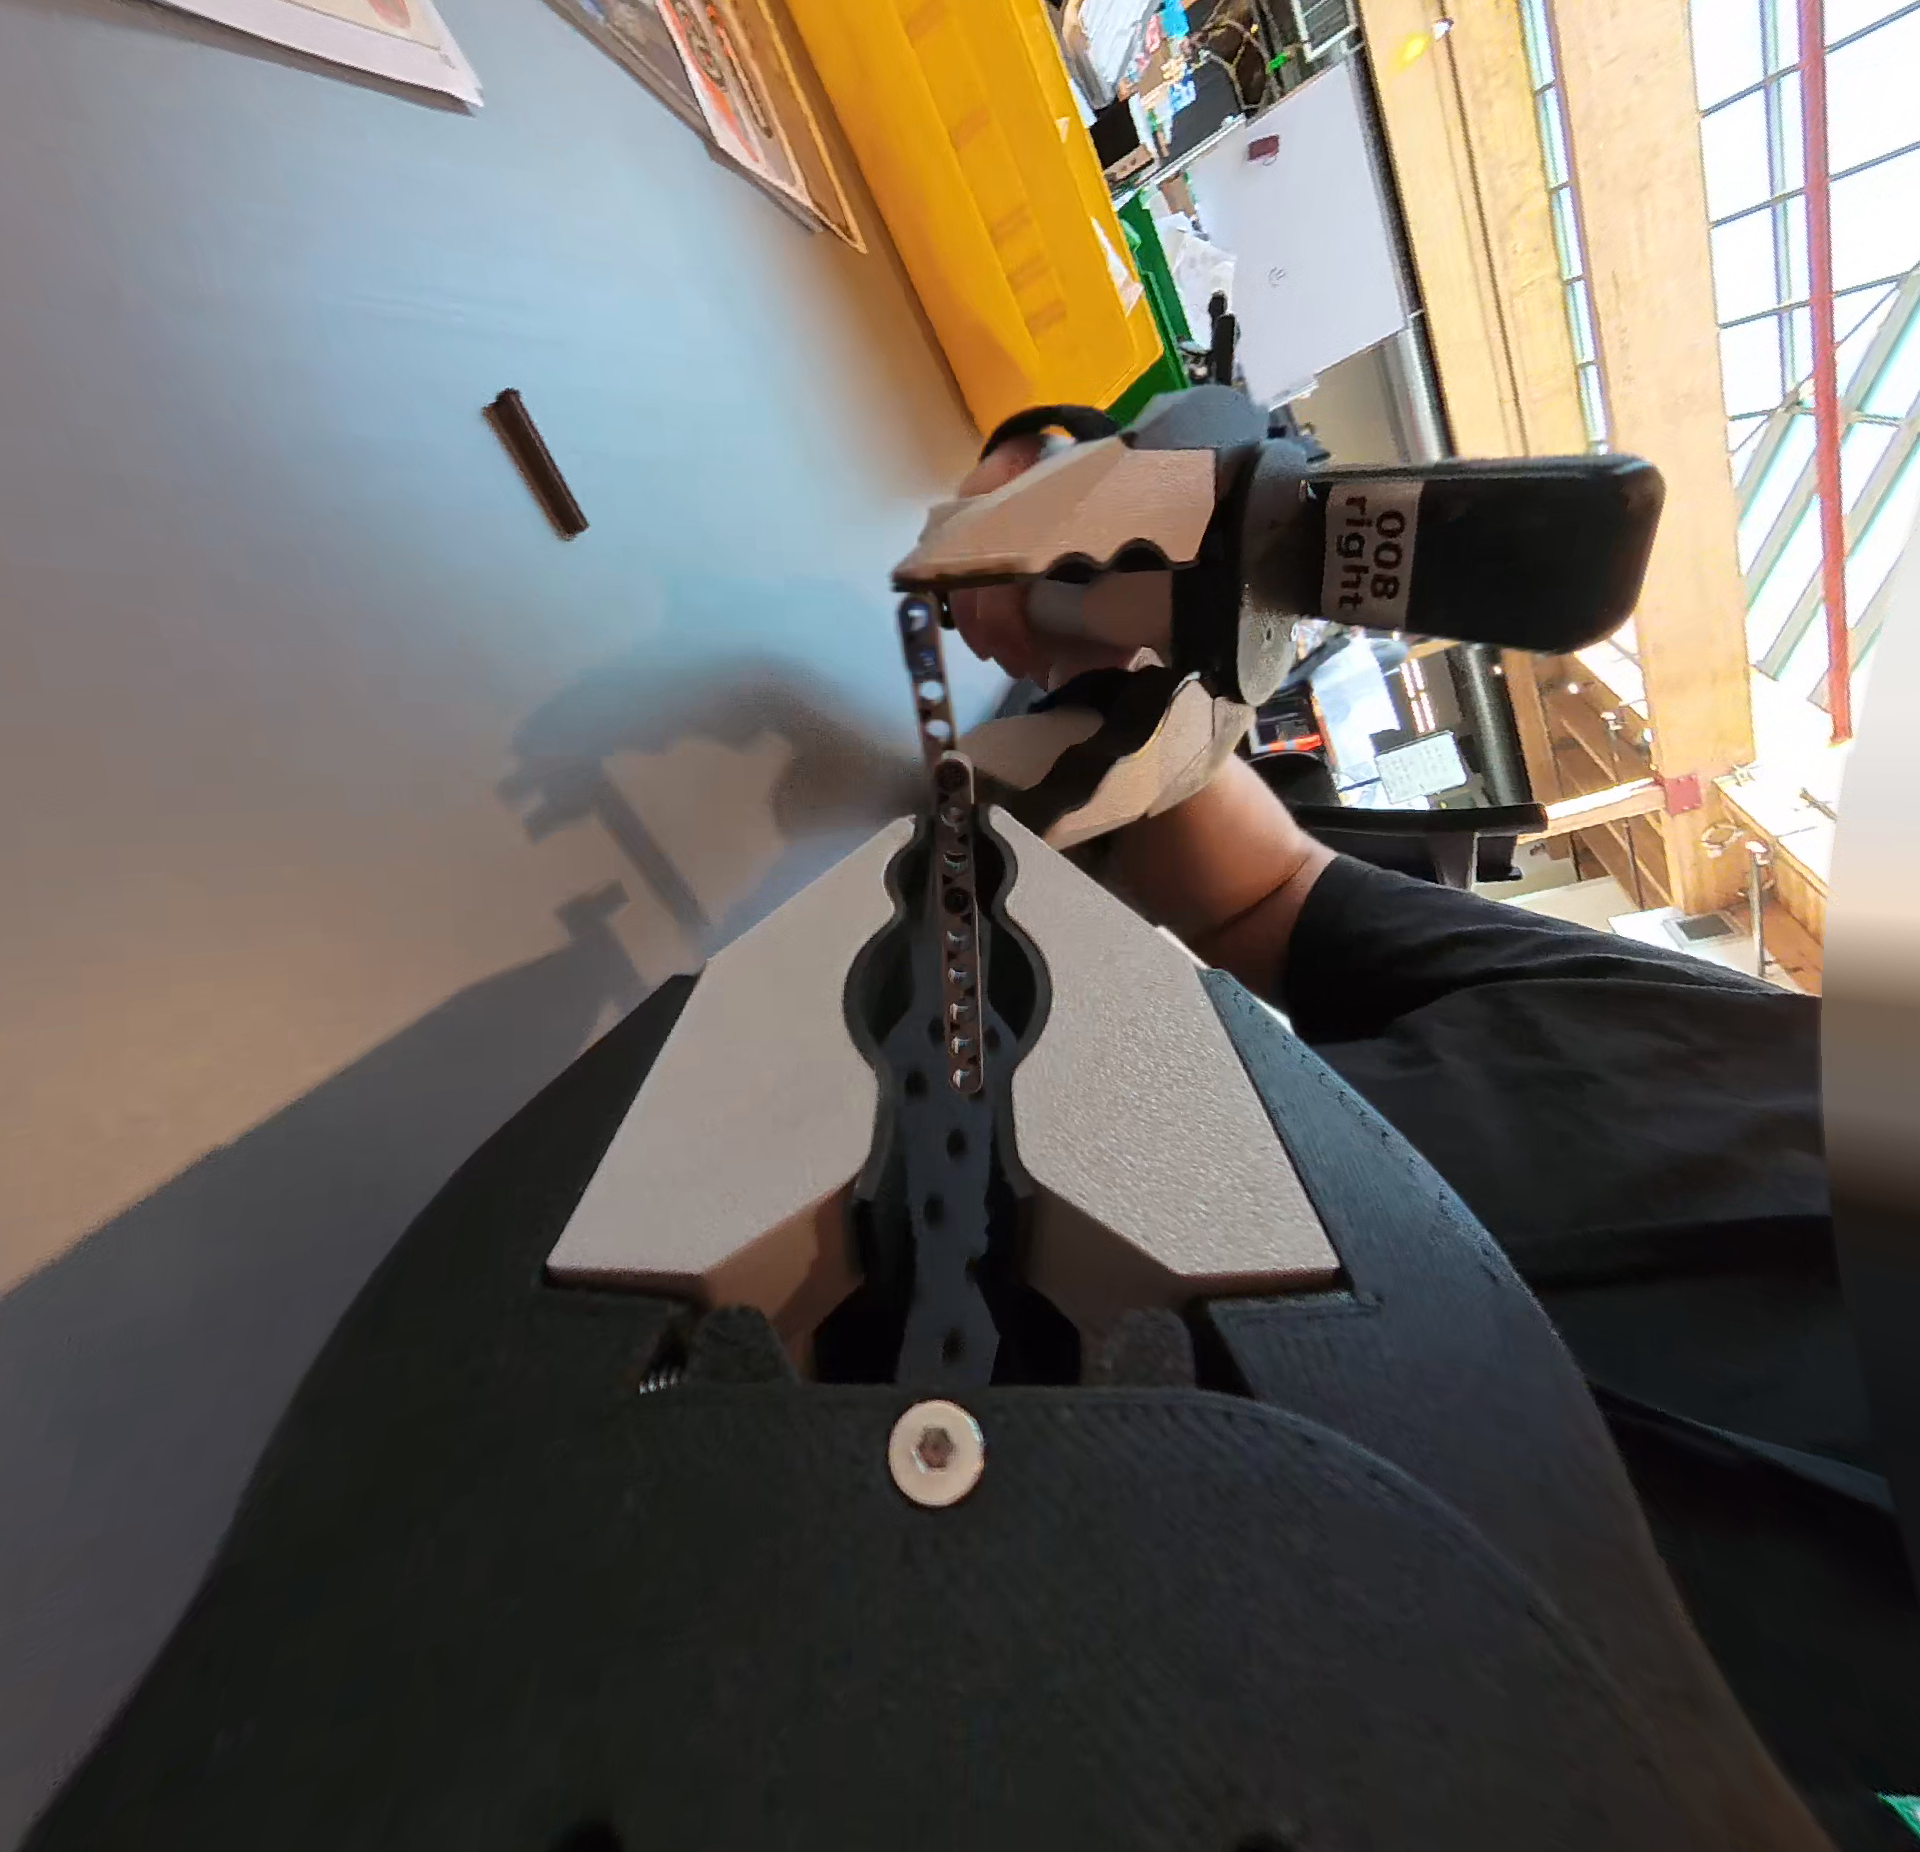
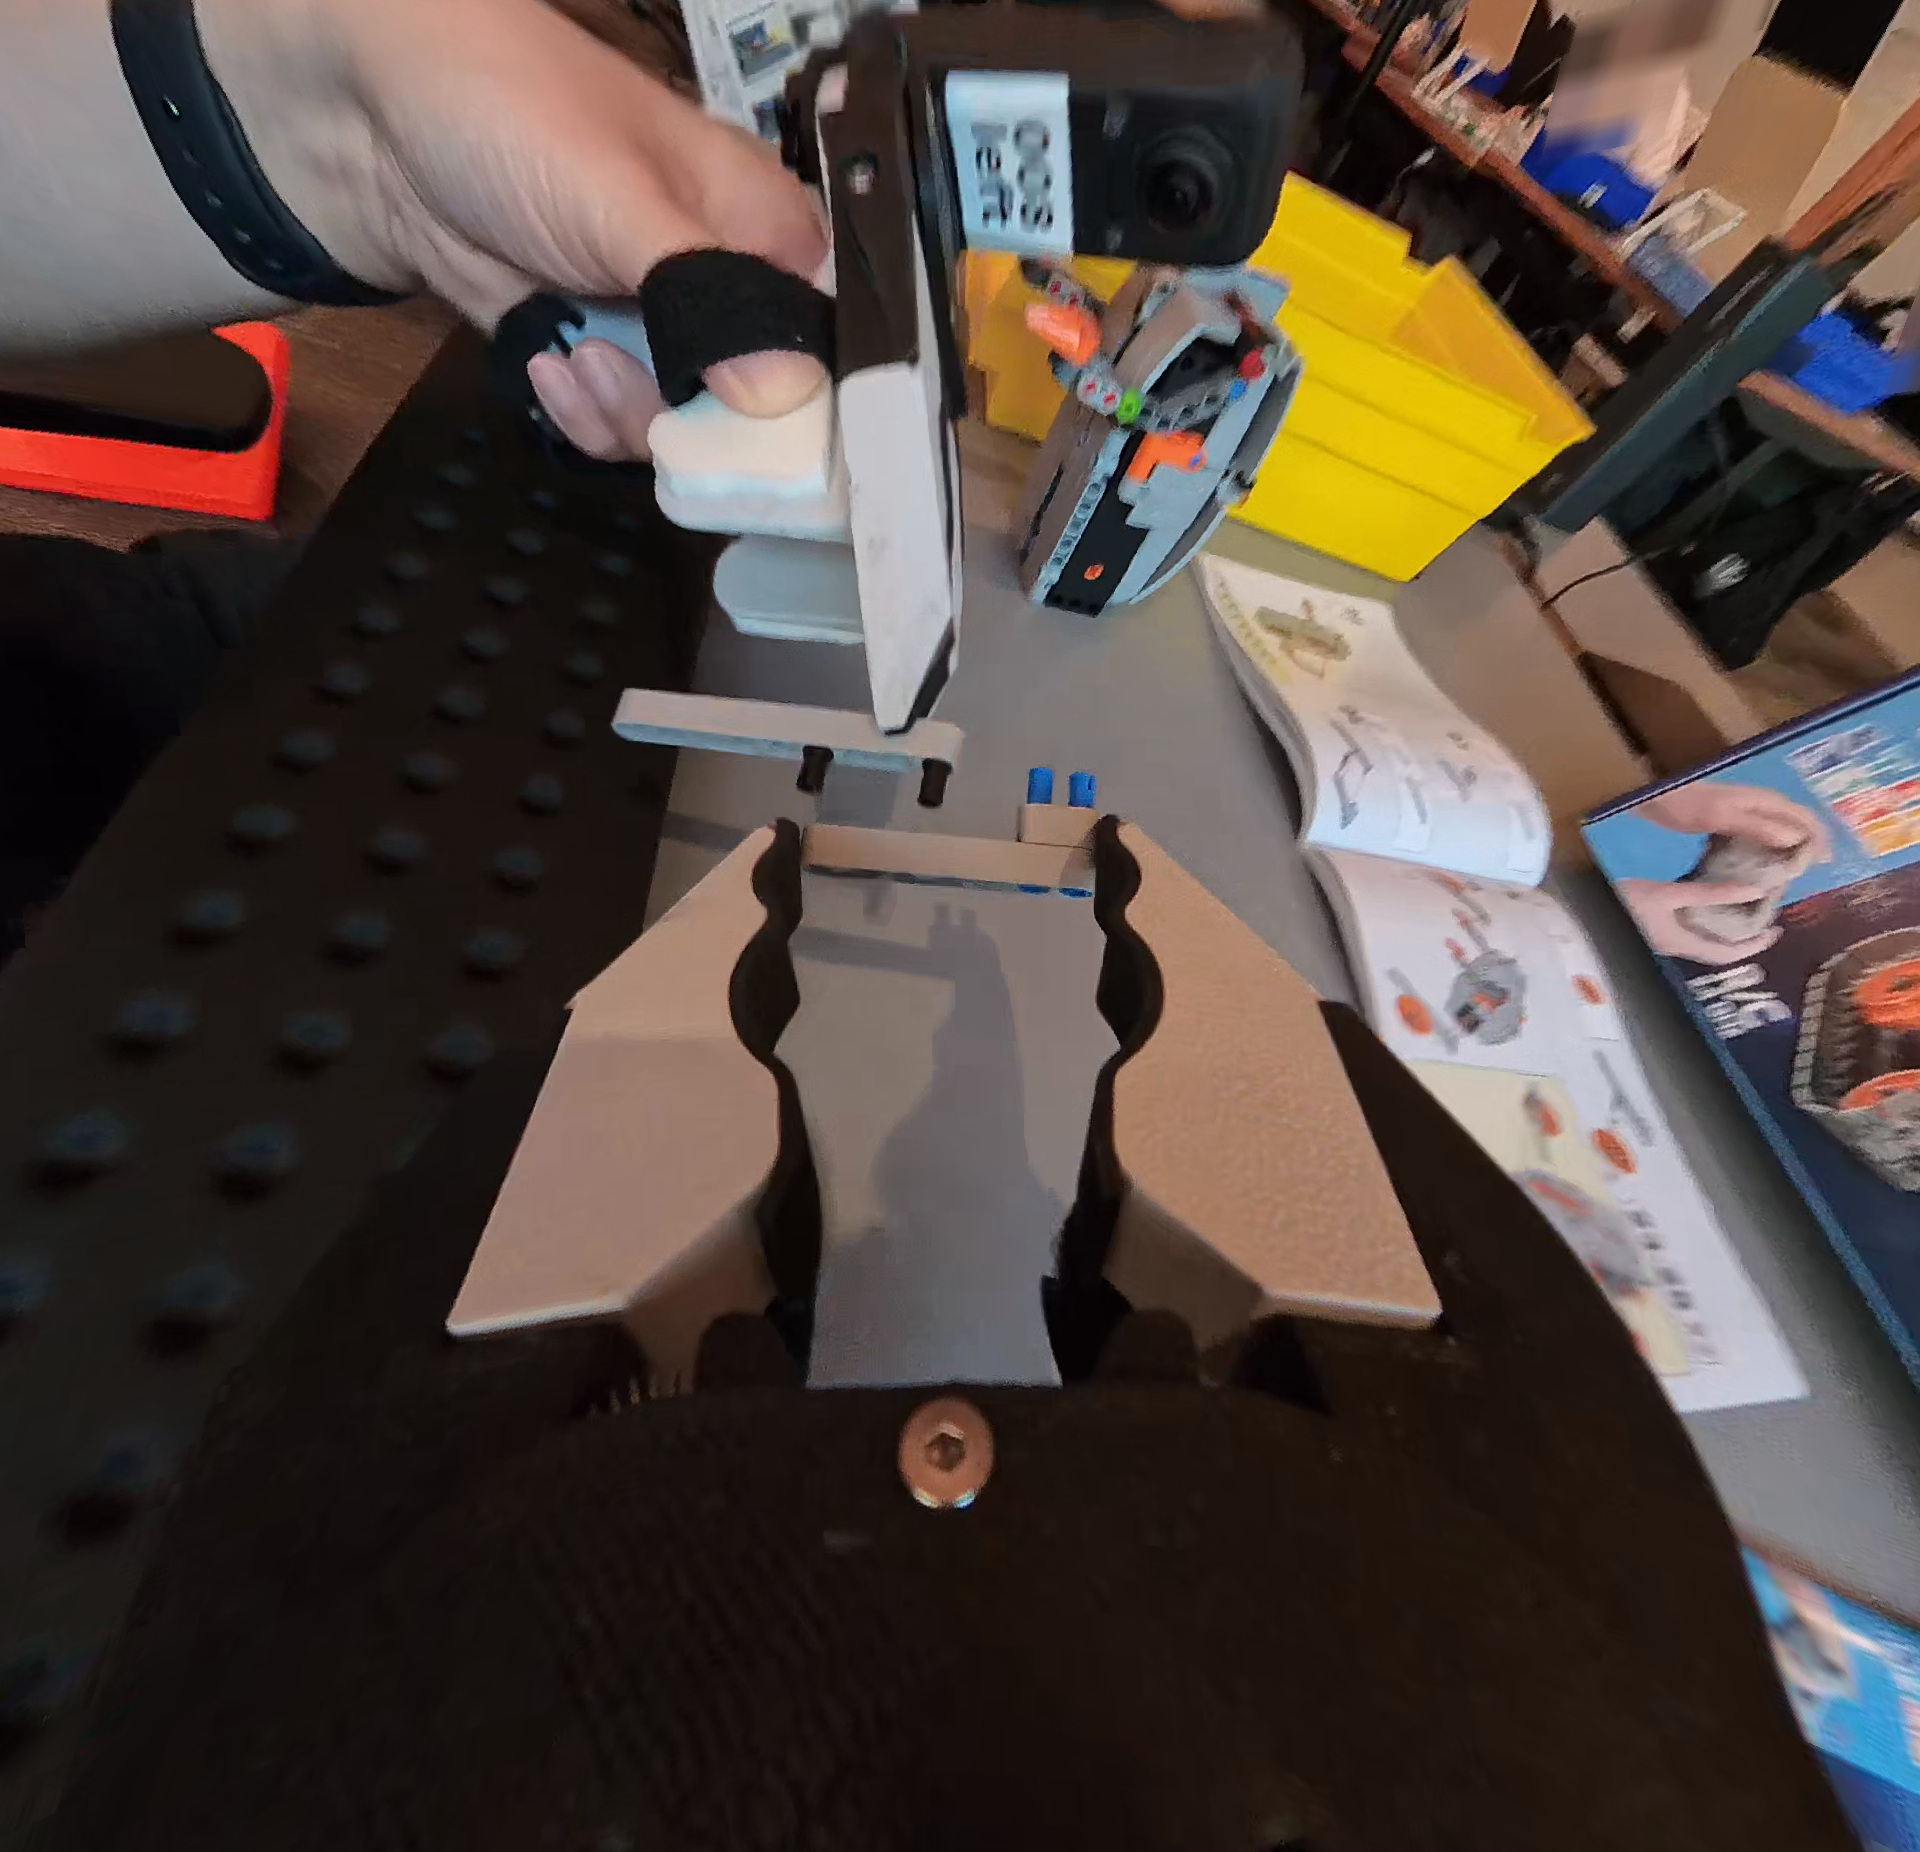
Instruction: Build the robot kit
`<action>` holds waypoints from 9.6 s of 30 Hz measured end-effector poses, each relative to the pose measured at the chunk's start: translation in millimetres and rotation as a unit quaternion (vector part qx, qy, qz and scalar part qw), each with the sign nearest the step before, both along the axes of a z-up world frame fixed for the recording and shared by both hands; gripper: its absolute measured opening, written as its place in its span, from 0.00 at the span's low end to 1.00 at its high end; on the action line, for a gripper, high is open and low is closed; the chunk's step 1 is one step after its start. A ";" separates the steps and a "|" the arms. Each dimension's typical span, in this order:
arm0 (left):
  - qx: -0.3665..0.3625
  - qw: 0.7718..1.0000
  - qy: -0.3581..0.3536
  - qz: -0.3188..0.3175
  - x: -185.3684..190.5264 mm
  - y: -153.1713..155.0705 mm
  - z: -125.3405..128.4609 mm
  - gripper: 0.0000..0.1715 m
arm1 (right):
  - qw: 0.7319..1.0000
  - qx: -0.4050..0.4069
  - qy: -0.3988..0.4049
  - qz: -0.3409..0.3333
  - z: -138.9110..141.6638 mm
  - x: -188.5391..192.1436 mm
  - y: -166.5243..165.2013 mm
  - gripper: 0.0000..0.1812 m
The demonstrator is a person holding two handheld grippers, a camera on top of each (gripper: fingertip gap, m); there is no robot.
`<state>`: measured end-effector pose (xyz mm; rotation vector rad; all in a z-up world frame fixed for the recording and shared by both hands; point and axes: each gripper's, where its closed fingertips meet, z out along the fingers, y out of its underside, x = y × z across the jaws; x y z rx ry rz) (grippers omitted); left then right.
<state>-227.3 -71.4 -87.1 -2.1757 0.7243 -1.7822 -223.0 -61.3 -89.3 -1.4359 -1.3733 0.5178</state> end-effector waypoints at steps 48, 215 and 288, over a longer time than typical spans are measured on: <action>-0.057 0.997 -0.031 0.034 49.2 10.1 -17.5 0.03 | 0.997 -0.009 -0.075 -0.032 -26.1 54.5 10.0 0.31; 0.525 0.793 0.270 0.147 54.4 54.5 27.2 0.03 | 0.846 -0.351 0.382 -0.123 34.4 51.5 44.2 0.02; 0.528 0.802 0.232 0.155 51.6 55.1 18.4 0.04 | 0.867 -0.302 0.359 -0.166 26.7 47.6 42.9 0.03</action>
